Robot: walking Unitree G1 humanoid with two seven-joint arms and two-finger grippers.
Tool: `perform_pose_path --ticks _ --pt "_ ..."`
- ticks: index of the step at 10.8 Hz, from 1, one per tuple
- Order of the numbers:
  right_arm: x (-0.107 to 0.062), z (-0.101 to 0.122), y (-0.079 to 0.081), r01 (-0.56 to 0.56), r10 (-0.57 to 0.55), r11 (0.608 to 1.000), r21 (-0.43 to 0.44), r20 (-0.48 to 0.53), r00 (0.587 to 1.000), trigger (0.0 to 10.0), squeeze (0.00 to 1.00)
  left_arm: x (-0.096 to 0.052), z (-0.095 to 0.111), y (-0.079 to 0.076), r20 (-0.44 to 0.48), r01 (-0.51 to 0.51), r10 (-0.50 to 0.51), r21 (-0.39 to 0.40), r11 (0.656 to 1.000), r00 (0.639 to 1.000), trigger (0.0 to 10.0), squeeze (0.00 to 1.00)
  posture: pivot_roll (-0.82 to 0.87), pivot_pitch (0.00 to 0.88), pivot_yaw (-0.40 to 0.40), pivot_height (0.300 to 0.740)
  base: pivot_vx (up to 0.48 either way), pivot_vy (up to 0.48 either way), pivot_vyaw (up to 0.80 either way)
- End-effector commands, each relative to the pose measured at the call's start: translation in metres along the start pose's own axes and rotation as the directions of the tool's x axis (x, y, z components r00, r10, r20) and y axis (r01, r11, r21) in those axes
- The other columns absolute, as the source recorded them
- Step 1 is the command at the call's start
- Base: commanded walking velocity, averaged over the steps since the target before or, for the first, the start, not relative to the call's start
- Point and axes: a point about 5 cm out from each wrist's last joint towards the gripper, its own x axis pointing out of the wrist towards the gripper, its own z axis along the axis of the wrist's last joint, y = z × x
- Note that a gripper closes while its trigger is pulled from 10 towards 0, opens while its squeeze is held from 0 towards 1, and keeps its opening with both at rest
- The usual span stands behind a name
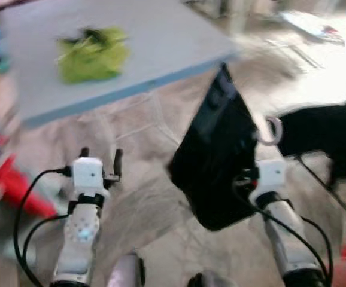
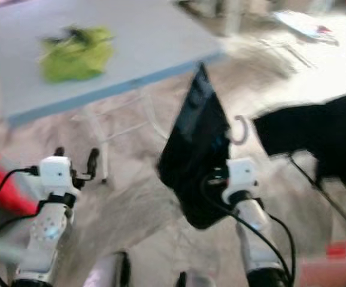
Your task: Hang hanger
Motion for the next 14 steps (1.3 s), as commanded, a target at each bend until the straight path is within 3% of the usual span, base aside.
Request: perform_pose_path --ticks 1,2,4,7,8,9,10,11,13,14 --pt "0.003 0.013 0.004 -0.008 0.009 1.0 -0.009 0.078 0.997 10.0 0.0 -0.011 -0.008 0.007 -0.044 -0.029 0.03 0.035 0.999 0.999 10.0 0.0 -0.01 0.143 -0.059 0.74 0.0 0.0 0.8" --pt "0.0 0.011 0.004 -0.006 0.007 1.0 -0.01 0.077 0.997 10.0 0.0 -0.018 -0.012 0.007 -0.068 -0.045 0.047 0.036 0.998 0.997 10.0 0.0 -0.02 0.147 -0.059 0.74 0.0 0.0 0.8" --pt "-0.001 0.01 0.004 -0.014 0.016 1.0 -0.022 0.072 0.997 10.0 0.0 -0.018 -0.012 0.007 -0.071 -0.065 0.068 0.038 0.997 0.995 10.0 0.0 -0.02 0.148 -0.058 0.74 0.0 0.0 0.8" --pt "0.002 0.009 0.003 -0.02 0.023 0.999 -0.043 0.069 0.997 10.0 0.0 -0.005 -0.008 0.013 -0.079 -0.085 0.089 0.057 0.995 0.993 10.0 0.0 -0.02 0.148 -0.053 0.74 0.0 0.0 0.74" --pt "0.003 0.008 0.004 -0.02 0.023 0.999 -0.042 0.067 0.997 10.0 0.0 -0.003 -0.014 0.016 -0.128 -0.121 0.124 0.031 0.992 0.984 10.0 0.0 -0.02 0.148 -0.053 0.74 0.0 0.0 0.0" --pt "0.003 0.008 0.004 -0.012 0.014 1.0 -0.022 0.069 0.998 10.0 0.0 -0.003 -0.019 0.018 -0.164 -0.151 0.14 -0.058 0.987 0.977 10.0 0.0 -0.02 0.147 -0.052 0.74 0.0 0.0 0.0" --pt "0.004 0.009 0.005 -0.007 0.008 1.0 -0.011 0.071 0.997 10.0 0.0 -0.002 -0.014 0.015 -0.14 -0.125 0.108 -0.123 0.984 0.984 10.0 0.0 -0.02 0.148 -0.05 0.74 0.0 0.0 0.0" --pt "0.005 0.009 0.004 -0.001 0.001 1.0 -0.007 0.071 0.997 10.0 0.0 -0.001 -0.014 0.014 -0.209 -0.19 0.143 -0.222 0.956 0.967 10.0 0.0 -0.02 0.153 -0.047 0.74 0.0 0.0 0.0" --pt "0.005 0.009 0.003 0.009 -0.009 1.0 -0.007 0.072 0.997 10.0 0.0 0.002 -0.003 0.002 -0.195 -0.127 0.084 -0.217 0.968 0.977 10.0 0.0 -0.02 0.165 -0.048 0.74 0.0 0.0 0.0" --pt "0.004 0.007 0.006 0.003 -0.002 1.0 -0.009 0.067 0.998 10.0 0.0 -0.001 -0.017 0.009 -0.259 -0.159 0.105 -0.195 0.968 0.96 10.0 0.0 -0.02 0.166 -0.05 0.74 0.0 0.0 0.0"
